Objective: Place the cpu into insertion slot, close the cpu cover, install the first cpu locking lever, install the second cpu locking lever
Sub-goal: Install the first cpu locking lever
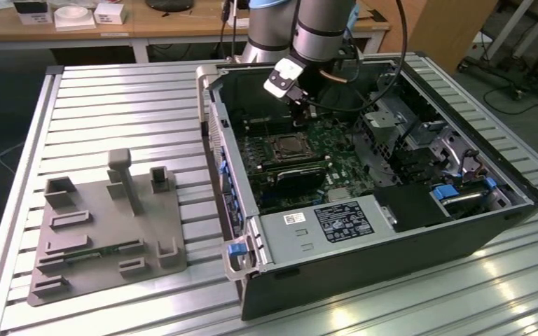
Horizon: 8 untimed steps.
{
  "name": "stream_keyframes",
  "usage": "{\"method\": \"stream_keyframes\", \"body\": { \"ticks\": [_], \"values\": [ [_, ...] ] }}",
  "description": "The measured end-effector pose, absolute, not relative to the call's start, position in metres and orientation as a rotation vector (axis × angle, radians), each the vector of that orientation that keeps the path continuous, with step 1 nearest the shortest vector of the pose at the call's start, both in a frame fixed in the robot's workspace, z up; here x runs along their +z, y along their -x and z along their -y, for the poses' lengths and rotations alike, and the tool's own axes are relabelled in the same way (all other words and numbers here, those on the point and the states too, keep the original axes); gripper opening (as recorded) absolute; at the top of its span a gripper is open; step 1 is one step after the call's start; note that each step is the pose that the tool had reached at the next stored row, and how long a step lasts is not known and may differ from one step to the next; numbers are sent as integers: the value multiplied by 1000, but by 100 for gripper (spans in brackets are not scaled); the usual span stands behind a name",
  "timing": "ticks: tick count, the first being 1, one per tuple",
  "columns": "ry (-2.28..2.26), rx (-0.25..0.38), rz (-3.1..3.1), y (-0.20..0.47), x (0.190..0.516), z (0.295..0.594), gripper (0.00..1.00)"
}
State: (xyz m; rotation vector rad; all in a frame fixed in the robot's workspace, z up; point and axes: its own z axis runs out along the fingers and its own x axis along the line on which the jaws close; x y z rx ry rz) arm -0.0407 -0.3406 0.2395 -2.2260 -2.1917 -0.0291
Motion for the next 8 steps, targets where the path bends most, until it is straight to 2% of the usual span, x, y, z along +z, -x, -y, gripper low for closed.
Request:
{"method": "stream_keyframes", "body": {
  "ticks": [8],
  "values": [
    [2216, -28, 2203, 42, 240, 341, 11]
  ]
}}
